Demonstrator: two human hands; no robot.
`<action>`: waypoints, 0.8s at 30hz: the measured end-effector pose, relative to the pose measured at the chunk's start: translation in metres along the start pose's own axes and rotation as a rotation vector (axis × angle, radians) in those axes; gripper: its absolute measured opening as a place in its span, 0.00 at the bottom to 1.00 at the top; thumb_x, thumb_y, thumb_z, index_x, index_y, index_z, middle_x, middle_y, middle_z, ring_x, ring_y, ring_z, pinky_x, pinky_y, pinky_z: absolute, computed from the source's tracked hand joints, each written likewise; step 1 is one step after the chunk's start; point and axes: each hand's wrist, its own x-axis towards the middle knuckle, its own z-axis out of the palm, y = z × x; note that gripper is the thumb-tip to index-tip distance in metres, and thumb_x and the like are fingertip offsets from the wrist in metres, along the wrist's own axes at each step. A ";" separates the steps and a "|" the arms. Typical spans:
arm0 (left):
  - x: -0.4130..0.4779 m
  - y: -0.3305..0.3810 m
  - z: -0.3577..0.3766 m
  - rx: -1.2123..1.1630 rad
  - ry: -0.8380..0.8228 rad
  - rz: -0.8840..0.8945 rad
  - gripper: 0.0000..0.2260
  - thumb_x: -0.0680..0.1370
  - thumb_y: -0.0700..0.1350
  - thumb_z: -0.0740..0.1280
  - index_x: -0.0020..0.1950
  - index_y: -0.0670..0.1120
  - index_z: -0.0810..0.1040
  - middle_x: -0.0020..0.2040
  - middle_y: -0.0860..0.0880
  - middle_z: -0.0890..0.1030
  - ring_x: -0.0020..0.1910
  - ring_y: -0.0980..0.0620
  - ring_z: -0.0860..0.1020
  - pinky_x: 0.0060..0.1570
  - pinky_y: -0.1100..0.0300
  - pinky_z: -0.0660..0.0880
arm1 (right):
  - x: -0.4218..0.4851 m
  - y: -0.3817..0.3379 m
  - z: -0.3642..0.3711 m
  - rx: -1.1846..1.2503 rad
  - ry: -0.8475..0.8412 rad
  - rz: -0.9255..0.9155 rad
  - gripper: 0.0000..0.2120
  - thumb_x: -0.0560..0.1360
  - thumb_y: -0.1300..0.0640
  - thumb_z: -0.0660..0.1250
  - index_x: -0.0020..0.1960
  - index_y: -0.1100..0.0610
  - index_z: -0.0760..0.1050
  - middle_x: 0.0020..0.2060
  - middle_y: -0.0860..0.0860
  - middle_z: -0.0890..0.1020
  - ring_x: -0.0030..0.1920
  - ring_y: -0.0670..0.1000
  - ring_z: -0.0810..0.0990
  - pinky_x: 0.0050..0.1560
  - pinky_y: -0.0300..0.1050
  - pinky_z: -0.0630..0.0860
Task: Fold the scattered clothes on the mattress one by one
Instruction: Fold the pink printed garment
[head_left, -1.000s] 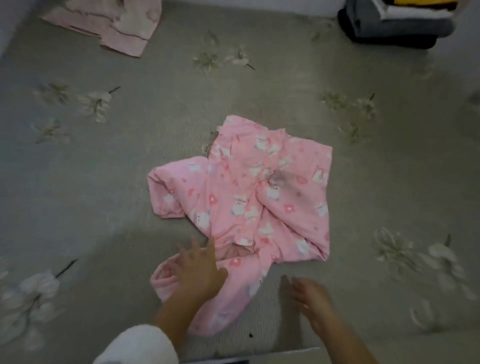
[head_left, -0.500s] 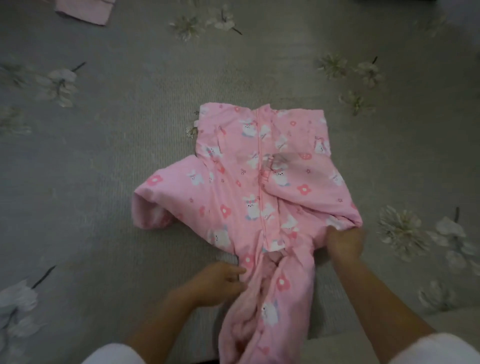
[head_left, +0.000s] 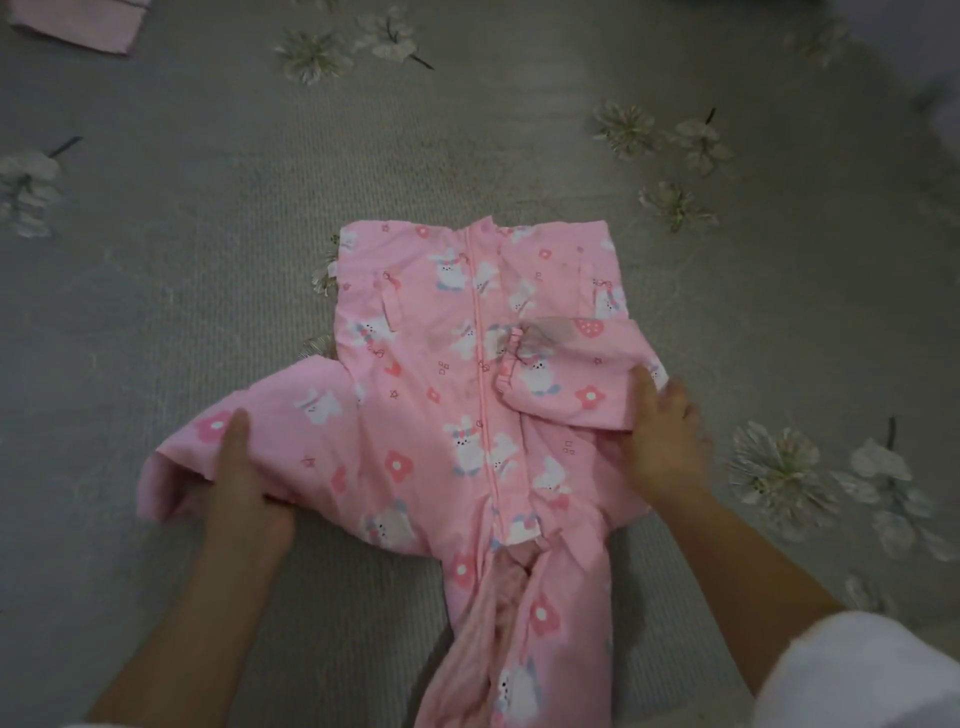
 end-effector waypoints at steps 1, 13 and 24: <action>0.008 0.001 -0.002 -0.020 0.033 0.003 0.36 0.65 0.59 0.75 0.69 0.49 0.69 0.61 0.50 0.79 0.56 0.52 0.80 0.54 0.50 0.77 | 0.007 0.008 -0.005 0.160 0.021 -0.015 0.34 0.72 0.41 0.65 0.74 0.51 0.59 0.67 0.62 0.66 0.64 0.64 0.69 0.58 0.58 0.70; -0.051 -0.047 -0.050 0.247 0.188 0.081 0.11 0.79 0.44 0.62 0.61 0.51 0.70 0.62 0.43 0.75 0.50 0.49 0.79 0.41 0.56 0.81 | 0.013 0.118 -0.009 1.009 -0.277 0.546 0.09 0.75 0.57 0.62 0.41 0.61 0.76 0.39 0.59 0.81 0.36 0.56 0.78 0.37 0.47 0.75; -0.173 -0.119 -0.030 1.080 -0.521 -0.451 0.13 0.70 0.55 0.74 0.50 0.52 0.79 0.39 0.64 0.83 0.41 0.69 0.80 0.43 0.71 0.76 | -0.115 0.079 0.045 -0.028 -0.099 -1.153 0.43 0.62 0.40 0.65 0.75 0.51 0.59 0.70 0.54 0.64 0.69 0.56 0.63 0.68 0.58 0.64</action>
